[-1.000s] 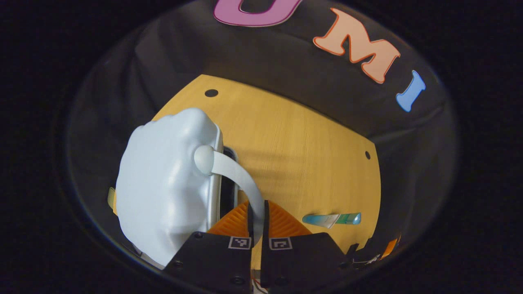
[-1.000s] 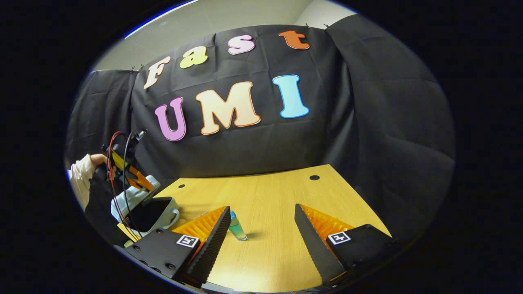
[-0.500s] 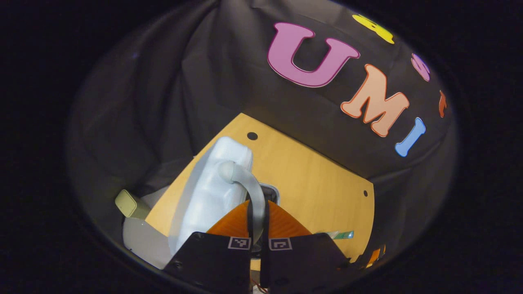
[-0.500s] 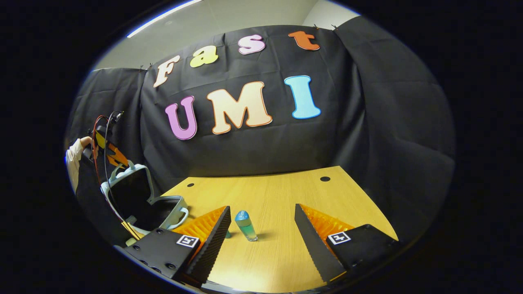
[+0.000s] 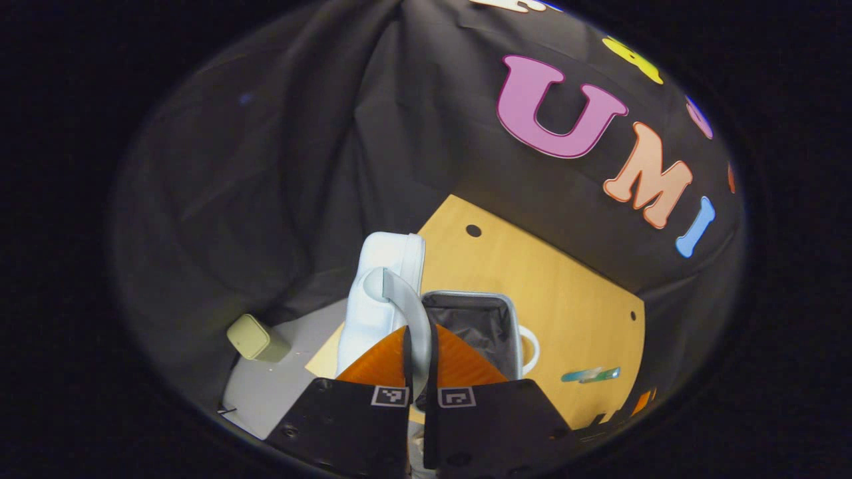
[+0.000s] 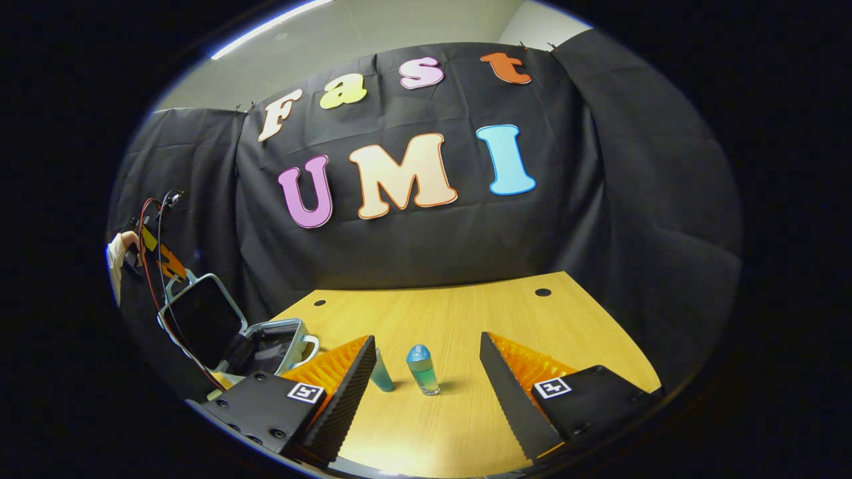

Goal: First open the suitcase, pack the skin care products into it, and then close the suitcase.

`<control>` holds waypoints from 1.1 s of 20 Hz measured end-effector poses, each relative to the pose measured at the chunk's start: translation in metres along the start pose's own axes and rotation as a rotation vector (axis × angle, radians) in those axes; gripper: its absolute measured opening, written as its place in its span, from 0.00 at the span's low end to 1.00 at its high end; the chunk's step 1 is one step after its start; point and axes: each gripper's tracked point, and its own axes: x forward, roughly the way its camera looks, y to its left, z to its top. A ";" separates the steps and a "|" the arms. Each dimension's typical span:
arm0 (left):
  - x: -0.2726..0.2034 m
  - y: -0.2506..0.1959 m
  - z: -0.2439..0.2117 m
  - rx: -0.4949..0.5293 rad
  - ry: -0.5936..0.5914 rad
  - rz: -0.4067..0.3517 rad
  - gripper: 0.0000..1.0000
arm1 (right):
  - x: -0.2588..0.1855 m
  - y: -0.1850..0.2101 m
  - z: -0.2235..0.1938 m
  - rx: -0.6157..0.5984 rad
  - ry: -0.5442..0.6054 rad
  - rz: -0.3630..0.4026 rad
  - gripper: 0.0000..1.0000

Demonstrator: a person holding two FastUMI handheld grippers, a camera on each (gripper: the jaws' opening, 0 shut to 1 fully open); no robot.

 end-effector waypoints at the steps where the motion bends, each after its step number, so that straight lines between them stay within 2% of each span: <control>1: 0.000 0.013 -0.003 0.002 0.002 0.020 0.02 | 0.001 0.005 -0.002 0.003 0.000 0.001 0.98; 7: 0.009 0.080 -0.034 0.054 0.048 0.120 0.01 | 0.000 0.026 -0.006 -0.014 0.001 0.002 0.98; 8: 0.012 0.092 -0.041 0.058 0.064 0.139 0.01 | -0.002 0.028 -0.005 -0.020 -0.001 0.000 0.95; 10: 0.022 0.107 -0.054 0.040 0.088 0.159 0.05 | -0.003 0.030 -0.008 -0.031 0.004 -0.007 0.98; 12: 0.038 0.118 -0.073 0.016 0.126 0.166 0.01 | -0.005 0.031 -0.013 -0.029 0.015 -0.012 0.98; 16: 0.077 0.124 -0.122 -0.065 0.229 0.110 0.01 | -0.011 0.032 -0.016 -0.014 0.021 -0.029 0.98; 19: 0.105 0.112 -0.146 -0.109 0.277 0.069 0.01 | -0.014 0.030 -0.022 -0.011 0.032 -0.051 0.98; 22: 0.127 0.110 -0.158 -0.102 0.304 0.078 0.01 | -0.016 0.031 -0.026 -0.021 0.038 -0.065 0.98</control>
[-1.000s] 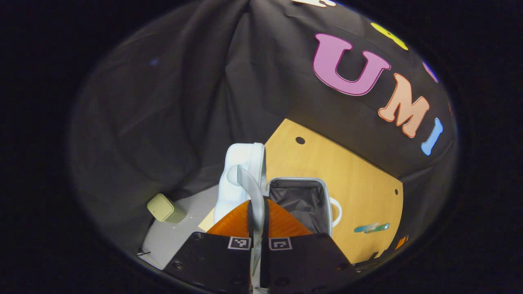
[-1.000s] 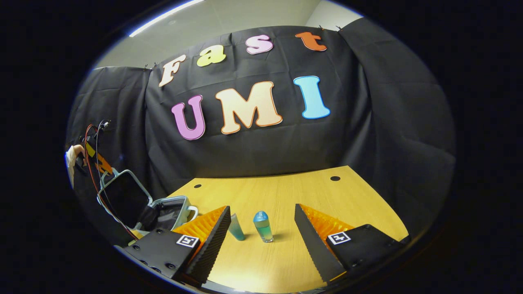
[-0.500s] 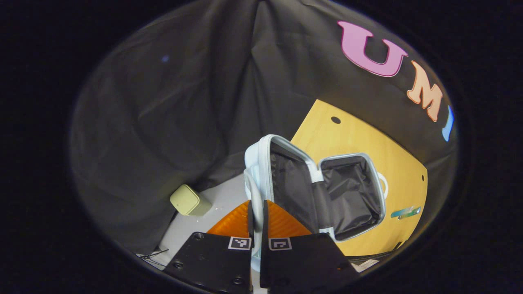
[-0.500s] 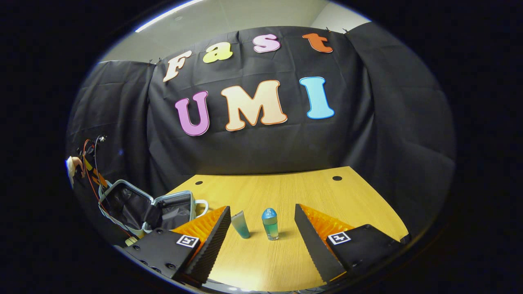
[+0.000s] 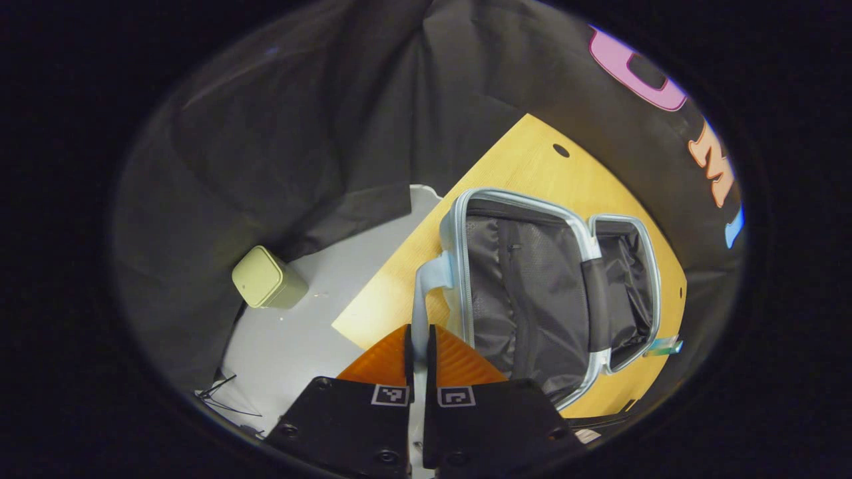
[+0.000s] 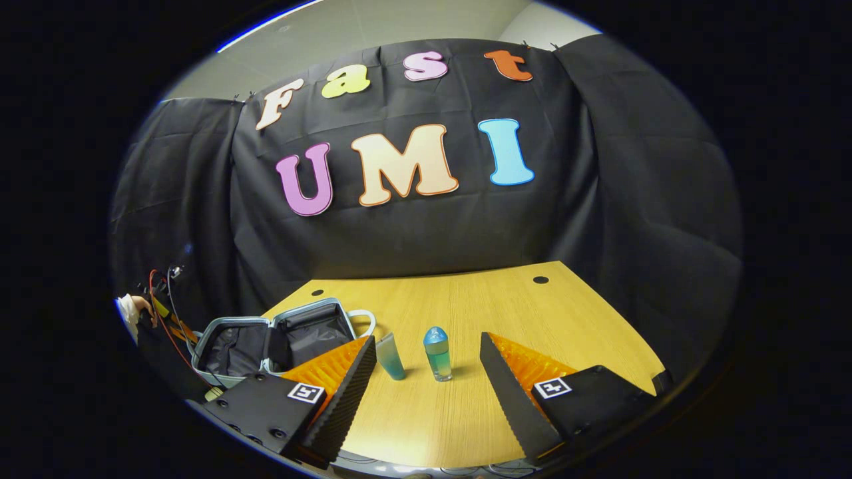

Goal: First open the suitcase, pack the skin care products into it, and then close the suitcase.

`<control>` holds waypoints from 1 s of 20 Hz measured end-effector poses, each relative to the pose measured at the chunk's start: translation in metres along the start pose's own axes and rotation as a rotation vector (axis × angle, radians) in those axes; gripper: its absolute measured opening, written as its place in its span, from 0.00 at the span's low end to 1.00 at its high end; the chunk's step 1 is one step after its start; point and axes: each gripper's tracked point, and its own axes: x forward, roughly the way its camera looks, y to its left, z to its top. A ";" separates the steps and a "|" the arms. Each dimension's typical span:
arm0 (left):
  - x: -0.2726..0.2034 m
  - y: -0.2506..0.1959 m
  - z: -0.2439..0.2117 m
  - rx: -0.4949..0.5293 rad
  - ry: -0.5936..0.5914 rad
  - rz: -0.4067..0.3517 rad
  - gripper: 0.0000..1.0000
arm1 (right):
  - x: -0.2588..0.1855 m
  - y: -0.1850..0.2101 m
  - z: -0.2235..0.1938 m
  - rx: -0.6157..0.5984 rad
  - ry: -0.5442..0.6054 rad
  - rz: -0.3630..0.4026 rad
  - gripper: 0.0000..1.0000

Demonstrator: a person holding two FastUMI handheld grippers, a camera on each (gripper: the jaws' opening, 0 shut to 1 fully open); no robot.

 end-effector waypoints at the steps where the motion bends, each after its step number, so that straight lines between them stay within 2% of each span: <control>1: 0.005 0.003 0.000 0.003 0.004 0.014 0.01 | 0.000 0.000 -0.002 -0.004 0.002 -0.003 0.98; 2: 0.009 0.008 0.001 0.010 0.006 0.040 0.01 | 0.000 0.001 -0.002 -0.008 0.003 -0.006 0.98; 3: 0.010 0.012 0.003 0.015 0.010 0.062 0.07 | 0.001 0.002 -0.003 -0.010 0.005 -0.008 0.98; 4: 0.010 0.010 0.000 0.019 0.005 0.082 0.06 | 0.002 0.002 -0.004 -0.010 0.006 -0.009 0.98; 6: 0.007 0.004 0.001 0.031 -0.018 0.081 0.09 | 0.005 0.002 -0.006 -0.007 0.011 -0.012 0.98; 8: -0.004 -0.003 0.007 0.081 -0.058 0.089 0.27 | 0.009 -0.001 -0.008 -0.006 0.019 -0.017 0.98; 11: -0.040 -0.016 0.017 0.198 -0.164 0.176 1.00 | 0.017 -0.007 -0.012 0.000 0.032 -0.021 0.98; 12: -0.049 -0.028 0.021 0.223 -0.206 0.190 0.96 | 0.019 -0.010 -0.013 0.002 0.041 -0.020 0.98; 15: -0.075 -0.077 0.009 0.296 -0.279 0.152 0.97 | 0.029 -0.019 -0.017 0.001 0.061 -0.003 0.98; 18: -0.101 -0.143 -0.019 0.383 -0.335 0.090 0.96 | 0.044 -0.031 -0.021 -0.005 0.086 0.032 0.98; 19: -0.109 -0.171 -0.035 0.417 -0.339 0.053 1.00 | 0.050 -0.033 -0.024 -0.003 0.098 0.054 0.98; 20: -0.114 -0.204 -0.050 0.437 -0.347 -0.003 0.96 | 0.055 -0.035 -0.026 0.002 0.114 0.083 0.98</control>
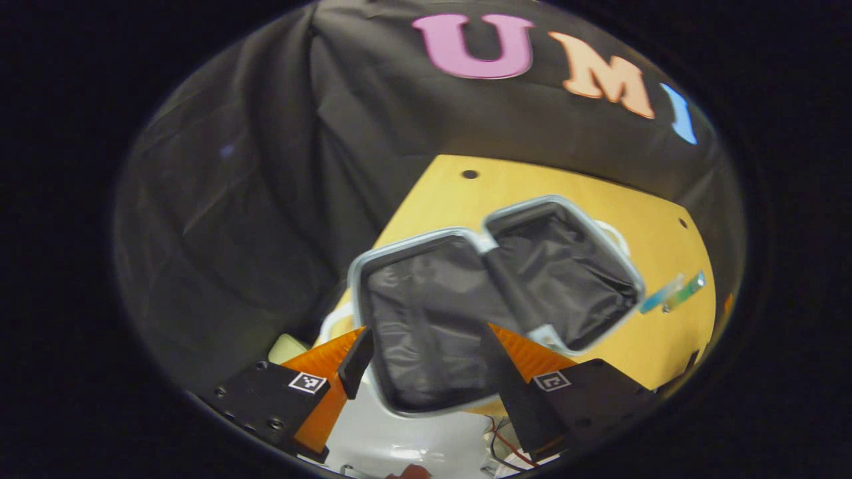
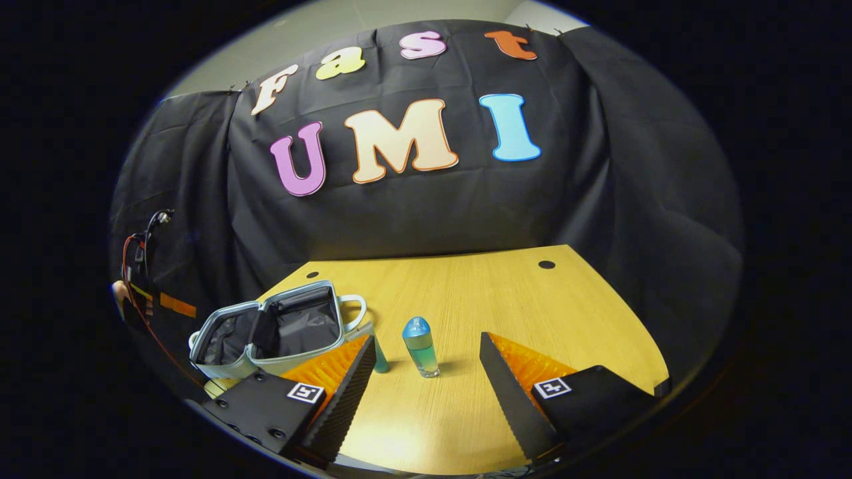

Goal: First open the suitcase, pack the skin care products into it, and then close the suitcase.

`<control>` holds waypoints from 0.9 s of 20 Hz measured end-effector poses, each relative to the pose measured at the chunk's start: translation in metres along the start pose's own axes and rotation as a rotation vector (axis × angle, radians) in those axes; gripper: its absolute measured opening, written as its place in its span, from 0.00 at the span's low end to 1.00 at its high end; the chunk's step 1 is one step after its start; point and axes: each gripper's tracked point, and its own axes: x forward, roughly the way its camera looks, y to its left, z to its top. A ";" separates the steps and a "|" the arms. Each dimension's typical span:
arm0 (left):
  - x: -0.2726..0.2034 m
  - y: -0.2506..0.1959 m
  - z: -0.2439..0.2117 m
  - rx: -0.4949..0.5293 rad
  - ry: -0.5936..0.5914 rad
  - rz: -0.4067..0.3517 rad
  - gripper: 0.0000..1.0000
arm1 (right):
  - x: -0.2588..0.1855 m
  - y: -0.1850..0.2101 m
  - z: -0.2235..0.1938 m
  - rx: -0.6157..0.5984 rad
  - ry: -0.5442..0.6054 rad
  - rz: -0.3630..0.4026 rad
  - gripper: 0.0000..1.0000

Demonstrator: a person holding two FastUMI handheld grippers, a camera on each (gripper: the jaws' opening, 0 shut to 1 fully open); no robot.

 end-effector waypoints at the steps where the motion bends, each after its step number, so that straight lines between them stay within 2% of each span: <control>1: -0.004 -0.042 -0.003 -0.008 -0.013 -0.064 0.96 | 0.005 -0.003 -0.002 0.004 0.014 0.030 0.98; 3: -0.009 -0.115 -0.011 -0.035 -0.019 -0.160 0.96 | 0.013 -0.013 -0.005 -0.005 0.048 0.083 0.98; 6: -0.017 -0.205 -0.006 -0.066 -0.088 -0.249 0.94 | 0.022 -0.029 -0.007 -0.028 0.098 0.171 0.98; 8: -0.015 -0.256 -0.006 -0.064 -0.102 -0.282 0.95 | 0.027 -0.042 -0.011 -0.039 0.133 0.215 0.98; 11: -0.001 -0.304 -0.013 -0.058 -0.133 -0.284 0.96 | 0.031 -0.055 -0.020 -0.032 0.180 0.275 0.98; 14: 0.024 -0.346 -0.009 -0.143 -0.173 -0.303 0.95 | 0.036 -0.057 -0.035 -0.032 0.245 0.346 0.98; 18: 0.062 -0.375 -0.026 -0.161 -0.147 -0.294 0.95 | 0.047 -0.057 -0.049 -0.058 0.290 0.391 0.98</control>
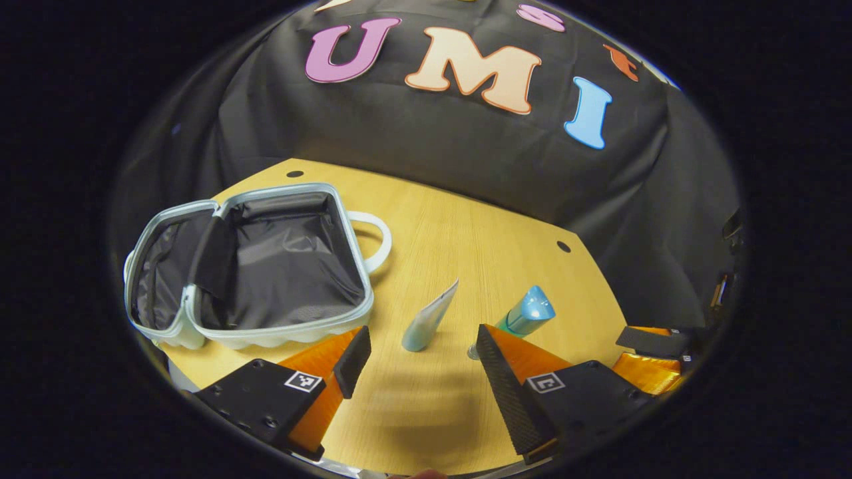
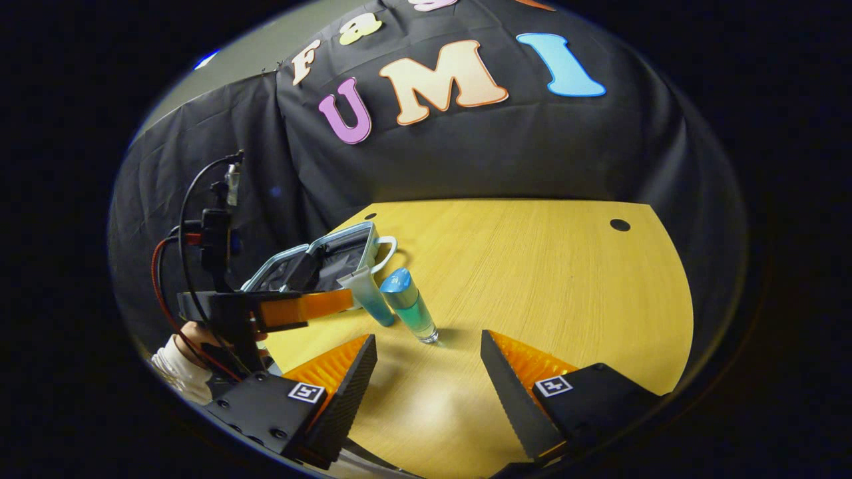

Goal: First open the suitcase, pack the skin care products into it, and then close the suitcase.

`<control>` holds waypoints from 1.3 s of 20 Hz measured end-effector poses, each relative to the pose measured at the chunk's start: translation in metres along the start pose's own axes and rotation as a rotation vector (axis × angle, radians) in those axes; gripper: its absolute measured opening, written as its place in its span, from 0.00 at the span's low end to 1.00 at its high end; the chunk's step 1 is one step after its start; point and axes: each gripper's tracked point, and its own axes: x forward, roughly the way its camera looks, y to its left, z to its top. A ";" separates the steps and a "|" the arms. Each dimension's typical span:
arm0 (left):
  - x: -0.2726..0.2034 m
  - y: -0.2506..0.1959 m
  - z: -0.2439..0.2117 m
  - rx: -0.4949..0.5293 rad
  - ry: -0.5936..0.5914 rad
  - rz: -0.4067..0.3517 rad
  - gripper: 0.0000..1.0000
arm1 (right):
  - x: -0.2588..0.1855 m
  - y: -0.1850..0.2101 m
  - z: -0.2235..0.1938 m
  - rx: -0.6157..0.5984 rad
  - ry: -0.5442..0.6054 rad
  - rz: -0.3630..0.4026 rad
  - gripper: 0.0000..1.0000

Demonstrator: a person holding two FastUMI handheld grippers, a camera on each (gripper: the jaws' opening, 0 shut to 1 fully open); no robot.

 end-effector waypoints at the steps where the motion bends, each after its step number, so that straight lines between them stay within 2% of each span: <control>1: 0.009 0.000 -0.004 -0.005 0.005 0.004 0.96 | 0.003 0.000 -0.002 -0.004 0.005 0.010 0.98; 3: 0.025 -0.002 -0.008 -0.014 0.001 0.008 0.95 | 0.010 0.001 -0.004 -0.017 0.016 0.027 0.98; 4: 0.033 -0.002 -0.009 -0.015 -0.004 0.018 0.98 | 0.012 0.000 -0.006 -0.026 0.022 0.031 0.98; 6: 0.047 0.004 -0.011 -0.013 0.000 0.042 0.93 | 0.017 -0.001 -0.011 -0.035 0.035 0.037 0.98; 7: 0.055 0.006 -0.012 -0.013 -0.003 0.056 0.86 | 0.019 -0.002 -0.014 -0.035 0.043 0.040 0.98; 10: 0.071 0.005 -0.012 -0.033 -0.008 0.055 0.75 | 0.025 -0.007 -0.018 -0.042 0.054 0.033 0.98; 12: 0.074 0.009 -0.012 -0.023 -0.010 0.086 0.59 | 0.029 -0.009 -0.019 -0.043 0.060 0.032 0.98; 13: 0.079 0.011 -0.013 -0.014 -0.013 0.098 0.39 | 0.030 -0.008 -0.020 -0.040 0.061 0.036 0.98; 14: 0.077 0.011 -0.010 -0.015 -0.019 0.103 0.45 | 0.030 -0.008 -0.019 -0.038 0.060 0.039 0.98; 17: 0.076 0.008 -0.012 -0.040 -0.009 0.098 0.36 | 0.035 -0.008 -0.019 -0.036 0.056 0.039 0.98; 20: 0.064 0.005 -0.003 -0.045 -0.005 0.098 0.36 | 0.048 -0.007 -0.021 -0.078 0.058 0.039 0.98; 24: 0.032 0.003 0.020 -0.042 -0.005 0.094 0.37 | 0.082 0.013 -0.021 -0.114 0.065 0.083 0.98; 25: 0.024 0.003 0.028 -0.040 -0.010 0.083 0.36 | 0.088 0.018 -0.023 -0.121 0.062 0.096 0.93; 26: 0.018 0.002 0.035 -0.038 -0.014 0.072 0.36 | 0.096 0.020 -0.024 -0.125 0.056 0.105 0.98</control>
